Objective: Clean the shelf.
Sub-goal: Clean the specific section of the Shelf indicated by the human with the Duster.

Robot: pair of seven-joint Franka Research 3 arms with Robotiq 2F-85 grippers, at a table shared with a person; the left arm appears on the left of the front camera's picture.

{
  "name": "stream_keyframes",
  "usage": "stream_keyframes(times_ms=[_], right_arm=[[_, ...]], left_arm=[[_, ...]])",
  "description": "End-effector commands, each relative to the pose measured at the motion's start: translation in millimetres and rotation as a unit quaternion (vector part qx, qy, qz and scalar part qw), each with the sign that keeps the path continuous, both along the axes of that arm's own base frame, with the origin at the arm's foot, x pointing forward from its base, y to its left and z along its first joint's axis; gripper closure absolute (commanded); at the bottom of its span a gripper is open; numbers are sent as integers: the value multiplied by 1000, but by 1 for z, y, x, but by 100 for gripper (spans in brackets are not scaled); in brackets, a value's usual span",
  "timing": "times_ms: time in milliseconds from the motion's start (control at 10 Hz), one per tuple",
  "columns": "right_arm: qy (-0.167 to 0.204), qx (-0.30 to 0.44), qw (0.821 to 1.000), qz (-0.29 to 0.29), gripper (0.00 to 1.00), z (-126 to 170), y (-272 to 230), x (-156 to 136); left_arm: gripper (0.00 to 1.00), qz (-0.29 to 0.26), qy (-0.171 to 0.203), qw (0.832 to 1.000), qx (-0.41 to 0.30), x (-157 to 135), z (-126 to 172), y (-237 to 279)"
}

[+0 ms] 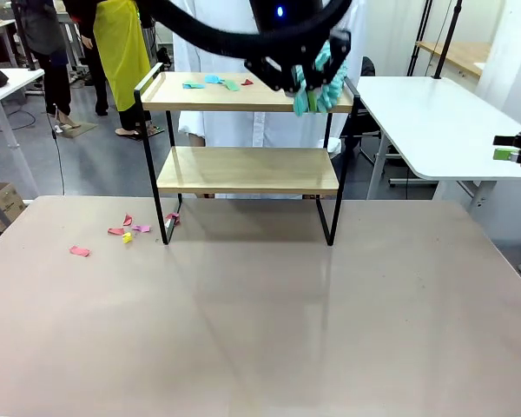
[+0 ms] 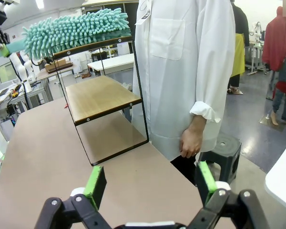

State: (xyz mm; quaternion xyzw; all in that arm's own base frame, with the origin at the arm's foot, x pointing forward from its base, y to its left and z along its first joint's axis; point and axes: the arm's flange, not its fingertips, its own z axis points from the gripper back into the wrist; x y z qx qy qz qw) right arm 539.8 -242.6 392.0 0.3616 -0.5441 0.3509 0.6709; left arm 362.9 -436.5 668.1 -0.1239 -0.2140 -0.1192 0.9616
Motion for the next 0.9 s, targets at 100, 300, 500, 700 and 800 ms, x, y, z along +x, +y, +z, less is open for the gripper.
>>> stream_keyframes(times_ms=[100, 300, 500, 700, 800], right_arm=[[-2, -3, 1000, -2, 0, 2, 1, 1], [-2, -3, 1000, -2, 0, 2, 1, 1], [-2, -3, 1000, -2, 0, 2, 1, 1], [-2, -3, 1000, -2, 0, 2, 1, 1], [-2, -3, 1000, -2, 0, 2, 1, 1]], left_arm=[[87, 0, 0, 1000, 0, 0, 0, 0], [87, -4, 8, 1000, 6, 2, -11, -4], [87, 23, 36, 998, 47, 19, -12, 31], [87, 53, 56, 993, 91, 35, -18, 71], [87, 76, 61, 988, 120, 40, -23, 94]])
